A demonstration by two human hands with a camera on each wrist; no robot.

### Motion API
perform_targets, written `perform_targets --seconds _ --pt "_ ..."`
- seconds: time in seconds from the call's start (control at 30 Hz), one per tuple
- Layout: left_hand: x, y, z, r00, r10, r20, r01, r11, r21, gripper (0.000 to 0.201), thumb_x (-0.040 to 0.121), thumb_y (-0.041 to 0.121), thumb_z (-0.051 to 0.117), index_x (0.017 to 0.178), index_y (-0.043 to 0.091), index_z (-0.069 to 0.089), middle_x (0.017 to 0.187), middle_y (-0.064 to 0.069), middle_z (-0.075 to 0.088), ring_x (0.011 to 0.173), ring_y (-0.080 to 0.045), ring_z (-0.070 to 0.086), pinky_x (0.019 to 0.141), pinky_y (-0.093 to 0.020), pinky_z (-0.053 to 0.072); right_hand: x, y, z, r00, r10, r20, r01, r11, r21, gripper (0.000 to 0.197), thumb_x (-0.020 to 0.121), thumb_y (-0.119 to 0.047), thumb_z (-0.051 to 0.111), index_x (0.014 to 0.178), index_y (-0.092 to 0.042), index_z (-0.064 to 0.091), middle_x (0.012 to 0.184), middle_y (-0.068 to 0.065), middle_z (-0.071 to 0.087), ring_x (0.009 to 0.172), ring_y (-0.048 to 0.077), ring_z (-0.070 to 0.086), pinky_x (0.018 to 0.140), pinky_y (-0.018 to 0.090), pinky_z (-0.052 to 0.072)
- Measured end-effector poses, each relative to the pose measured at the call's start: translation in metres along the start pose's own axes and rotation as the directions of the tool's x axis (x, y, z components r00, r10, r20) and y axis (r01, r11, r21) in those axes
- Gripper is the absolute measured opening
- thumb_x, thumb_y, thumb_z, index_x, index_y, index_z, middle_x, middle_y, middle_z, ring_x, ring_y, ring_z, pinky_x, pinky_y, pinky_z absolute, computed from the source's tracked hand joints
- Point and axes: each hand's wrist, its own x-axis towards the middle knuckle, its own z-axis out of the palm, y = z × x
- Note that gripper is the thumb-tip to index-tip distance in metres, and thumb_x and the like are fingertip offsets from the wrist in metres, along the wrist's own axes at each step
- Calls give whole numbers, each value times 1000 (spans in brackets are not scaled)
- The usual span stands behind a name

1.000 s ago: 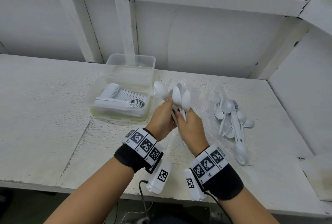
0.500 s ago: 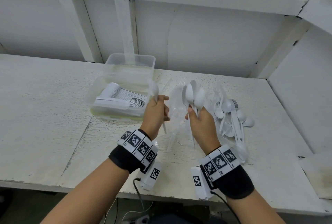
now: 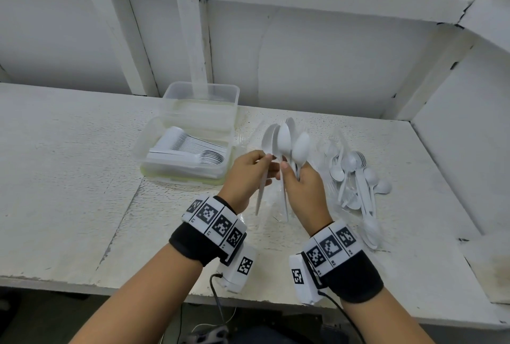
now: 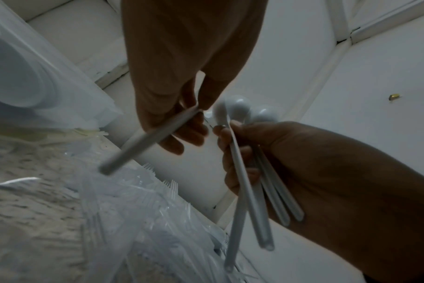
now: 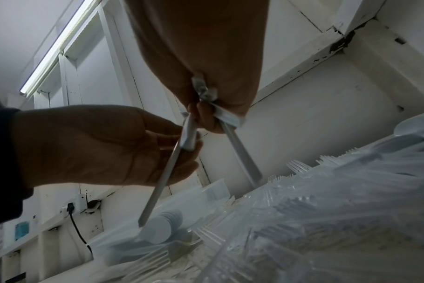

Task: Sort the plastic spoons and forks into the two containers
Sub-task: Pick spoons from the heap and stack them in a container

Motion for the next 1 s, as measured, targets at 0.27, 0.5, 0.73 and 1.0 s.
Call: perform_targets --seconds 0.27,0.5,0.73,1.0 --pt "-5 -4 1 988 -39 150 61 987 -149 22 96 7 48 86 5 68 83 -6 72 77 -13 69 72 -26 57 3 2 -1 999 15 -44 -17 999 -41 15 96 -23 49 81 -23 50 83 0 54 75 9 52 60 10 37" --pt "-4 -8 2 992 -44 116 61 987 -150 16 93 5 54 83 5 66 81 -9 69 69 -13 68 67 -22 56 1 5 0 998 53 -46 -50 997 55 15 94 -22 52 106 -15 57 82 -3 61 71 5 57 62 16 42" --pt "-4 -6 0 984 -87 153 112 980 -164 10 89 5 59 95 7 66 79 -6 70 69 -14 68 69 -24 57 5 7 -8 997 76 6 -76 994 83 11 95 -23 51 94 -17 60 55 -15 53 50 -3 51 50 10 36" --pt "-4 -6 3 977 -137 163 159 978 -134 10 90 1 56 89 0 65 79 -10 67 68 -17 67 70 -27 59 6 7 -9 983 144 114 -161 975 155 21 98 -29 45 82 -20 56 45 -14 47 40 -1 41 45 14 34"
